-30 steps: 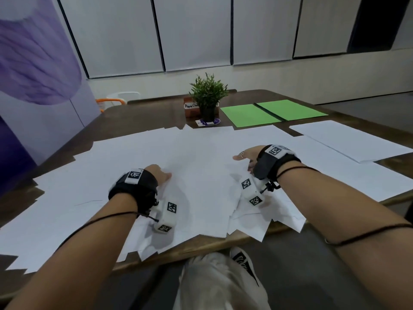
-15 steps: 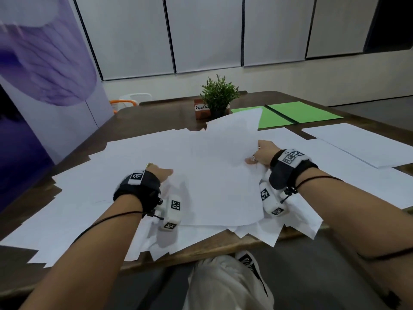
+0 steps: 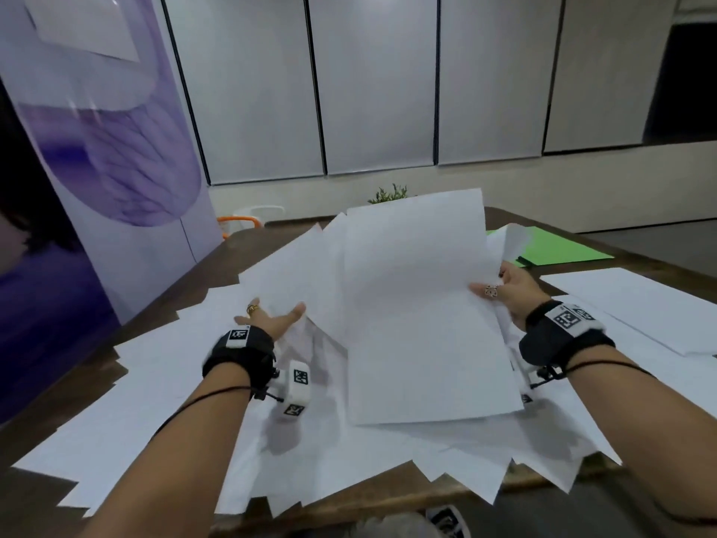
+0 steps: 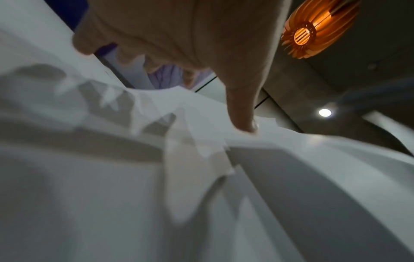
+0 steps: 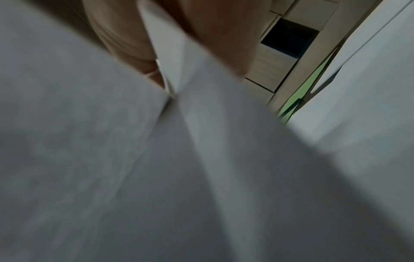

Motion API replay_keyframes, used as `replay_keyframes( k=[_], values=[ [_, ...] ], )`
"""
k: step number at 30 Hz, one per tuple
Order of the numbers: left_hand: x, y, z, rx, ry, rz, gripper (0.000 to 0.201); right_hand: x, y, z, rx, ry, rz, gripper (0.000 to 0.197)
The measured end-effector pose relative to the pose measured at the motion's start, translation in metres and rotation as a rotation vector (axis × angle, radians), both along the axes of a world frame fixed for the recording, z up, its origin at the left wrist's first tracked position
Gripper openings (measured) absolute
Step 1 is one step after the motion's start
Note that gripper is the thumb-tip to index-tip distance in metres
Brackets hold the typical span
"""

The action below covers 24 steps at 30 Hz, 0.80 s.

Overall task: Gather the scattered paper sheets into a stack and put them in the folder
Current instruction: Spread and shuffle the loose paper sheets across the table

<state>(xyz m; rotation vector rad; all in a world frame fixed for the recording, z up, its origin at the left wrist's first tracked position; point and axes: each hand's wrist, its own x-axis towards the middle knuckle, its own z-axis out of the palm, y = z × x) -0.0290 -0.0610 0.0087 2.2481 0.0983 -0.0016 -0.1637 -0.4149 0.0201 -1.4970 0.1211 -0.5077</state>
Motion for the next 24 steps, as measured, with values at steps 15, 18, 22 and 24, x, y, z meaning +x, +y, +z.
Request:
replay_keyframes(
  k=[15,18,22,24],
  values=[
    [-0.018,-0.013,-0.01,0.669,0.225,-0.269,0.08,0.024,0.006,-0.016,-0.601,0.491,-0.083,0.042],
    [-0.023,-0.008,-0.011,0.749,0.258,-0.26,0.072,0.031,0.016,-0.02,-0.607,0.559,-0.022,0.042],
    [-0.027,-0.018,-0.005,0.69,0.189,-0.258,0.075,0.046,0.045,-0.029,-0.801,0.729,0.104,0.069],
    [-0.024,-0.015,-0.001,0.638,0.181,-0.218,0.075,0.051,0.059,-0.032,-0.83,0.752,0.132,0.077]
  ],
)
